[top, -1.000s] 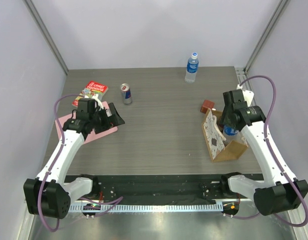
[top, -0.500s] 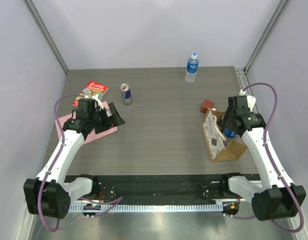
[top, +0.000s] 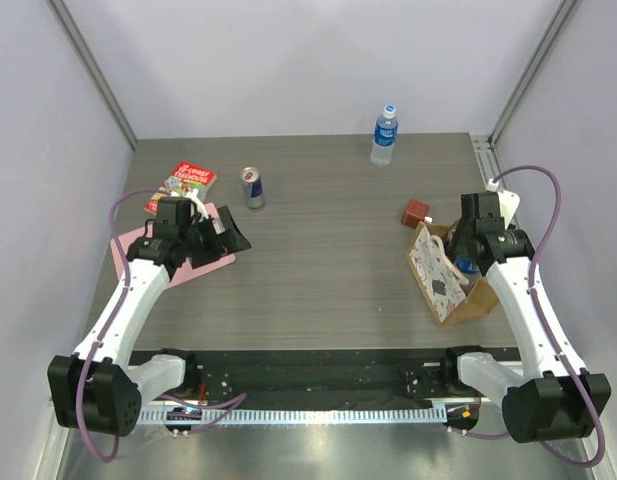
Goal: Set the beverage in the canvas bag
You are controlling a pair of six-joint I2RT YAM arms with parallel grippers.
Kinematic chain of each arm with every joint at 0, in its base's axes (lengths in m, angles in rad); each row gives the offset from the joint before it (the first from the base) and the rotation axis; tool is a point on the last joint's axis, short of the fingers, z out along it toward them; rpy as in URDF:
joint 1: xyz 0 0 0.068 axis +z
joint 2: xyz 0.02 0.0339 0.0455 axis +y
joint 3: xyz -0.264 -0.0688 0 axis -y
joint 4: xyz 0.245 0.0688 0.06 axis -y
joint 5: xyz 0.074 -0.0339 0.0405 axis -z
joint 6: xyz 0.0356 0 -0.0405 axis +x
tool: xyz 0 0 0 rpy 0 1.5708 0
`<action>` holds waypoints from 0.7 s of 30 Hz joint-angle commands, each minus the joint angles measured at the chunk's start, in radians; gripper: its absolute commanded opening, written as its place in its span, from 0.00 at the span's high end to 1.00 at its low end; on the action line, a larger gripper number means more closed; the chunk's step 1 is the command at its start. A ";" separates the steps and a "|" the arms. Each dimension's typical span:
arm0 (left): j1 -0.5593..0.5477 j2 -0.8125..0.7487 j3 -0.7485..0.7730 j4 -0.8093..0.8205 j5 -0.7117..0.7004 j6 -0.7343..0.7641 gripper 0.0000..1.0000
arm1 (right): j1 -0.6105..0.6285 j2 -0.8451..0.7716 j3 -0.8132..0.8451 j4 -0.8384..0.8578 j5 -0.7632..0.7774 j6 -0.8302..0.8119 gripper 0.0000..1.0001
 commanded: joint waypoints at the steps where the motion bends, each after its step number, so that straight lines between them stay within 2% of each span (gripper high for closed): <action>1: -0.005 0.000 0.000 0.043 0.026 -0.003 0.00 | -0.013 -0.023 0.033 0.104 0.090 0.000 0.38; 10: -0.007 -0.006 0.000 0.041 0.023 -0.003 0.00 | -0.016 -0.034 0.079 0.052 0.141 0.010 0.25; 21: -0.014 -0.015 0.000 0.043 0.023 -0.003 0.00 | -0.016 -0.045 0.181 -0.042 0.133 0.015 0.25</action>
